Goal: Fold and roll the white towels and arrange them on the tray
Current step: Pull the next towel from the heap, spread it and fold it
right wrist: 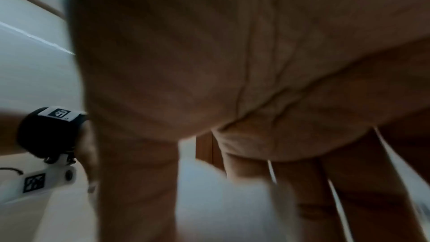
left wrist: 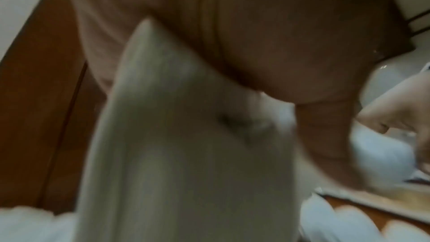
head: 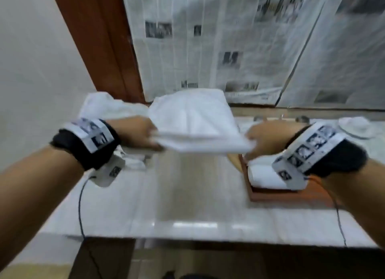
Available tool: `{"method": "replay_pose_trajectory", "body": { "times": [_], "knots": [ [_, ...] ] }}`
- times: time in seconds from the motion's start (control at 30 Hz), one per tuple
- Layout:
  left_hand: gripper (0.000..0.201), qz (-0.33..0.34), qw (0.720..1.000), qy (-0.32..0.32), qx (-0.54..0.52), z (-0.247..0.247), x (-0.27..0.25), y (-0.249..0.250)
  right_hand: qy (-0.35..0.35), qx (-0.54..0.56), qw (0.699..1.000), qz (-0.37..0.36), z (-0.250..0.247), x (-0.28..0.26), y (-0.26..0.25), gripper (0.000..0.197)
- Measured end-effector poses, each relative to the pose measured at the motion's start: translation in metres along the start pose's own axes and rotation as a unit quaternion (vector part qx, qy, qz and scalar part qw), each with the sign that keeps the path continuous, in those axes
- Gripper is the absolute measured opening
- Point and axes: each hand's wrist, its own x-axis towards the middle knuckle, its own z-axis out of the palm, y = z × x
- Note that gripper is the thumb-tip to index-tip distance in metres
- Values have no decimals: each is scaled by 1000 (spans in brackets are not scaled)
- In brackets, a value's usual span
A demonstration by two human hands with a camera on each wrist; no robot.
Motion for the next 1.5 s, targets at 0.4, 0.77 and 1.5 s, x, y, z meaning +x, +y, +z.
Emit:
{"method": "replay_pose_trajectory", "body": {
  "times": [0.4,0.77,1.5],
  "knots": [
    [55,-75,985,-118,-101,244,13,33,-74,41,996,-36,222,58,-94,53],
    [46,-118,990,24,-78,222,65,-21,-21,128,991,-23,190,129,-89,60],
    [32,-198,965,-86,149,129,246,-157,-31,105,991,82,120,319,-80,71]
  ]
}}
